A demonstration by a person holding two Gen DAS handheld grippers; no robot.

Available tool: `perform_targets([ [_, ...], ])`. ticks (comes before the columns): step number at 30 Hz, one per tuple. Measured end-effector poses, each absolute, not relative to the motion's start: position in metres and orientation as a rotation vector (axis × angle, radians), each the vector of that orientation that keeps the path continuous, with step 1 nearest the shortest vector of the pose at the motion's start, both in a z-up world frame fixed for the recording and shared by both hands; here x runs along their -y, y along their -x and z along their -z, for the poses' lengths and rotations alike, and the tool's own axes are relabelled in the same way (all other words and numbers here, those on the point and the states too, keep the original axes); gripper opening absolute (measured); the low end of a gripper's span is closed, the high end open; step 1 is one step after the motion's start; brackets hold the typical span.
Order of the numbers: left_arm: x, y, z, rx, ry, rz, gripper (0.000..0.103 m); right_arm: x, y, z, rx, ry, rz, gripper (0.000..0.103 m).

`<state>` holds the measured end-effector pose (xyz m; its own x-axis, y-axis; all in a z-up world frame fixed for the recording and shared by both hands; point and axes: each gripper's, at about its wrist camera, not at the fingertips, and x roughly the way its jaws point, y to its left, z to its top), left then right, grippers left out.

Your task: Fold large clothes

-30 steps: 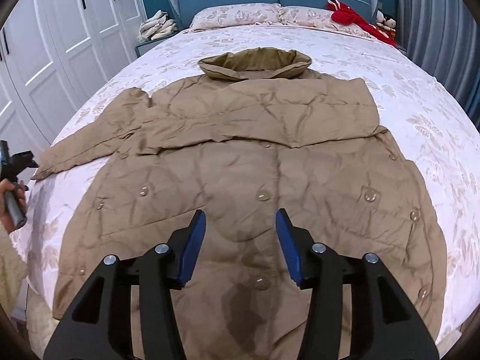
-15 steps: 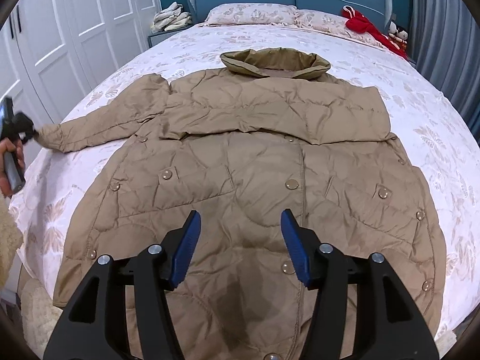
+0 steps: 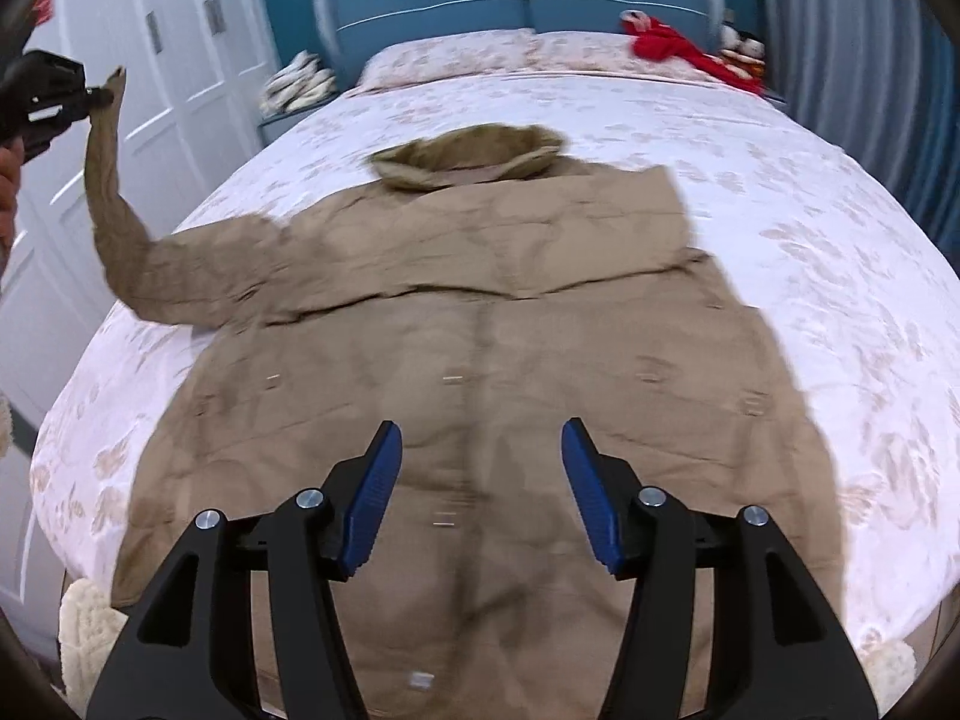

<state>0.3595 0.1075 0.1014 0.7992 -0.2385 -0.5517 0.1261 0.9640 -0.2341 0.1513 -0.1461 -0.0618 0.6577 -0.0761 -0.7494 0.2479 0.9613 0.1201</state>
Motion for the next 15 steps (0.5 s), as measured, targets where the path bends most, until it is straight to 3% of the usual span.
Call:
perform_targets([
  [6, 0.0, -0.342, -0.085, -0.688, 0.12, 0.336, 0.001, 0.219, -0.133, 0.063, -0.814, -0.255, 0.3, 0.054],
  [15, 0.107, -0.321, 0.018, -0.905, 0.039, 0.368, 0.001, 0.281, -0.161, 0.049, -0.8, -0.242, 0.35, 0.054],
])
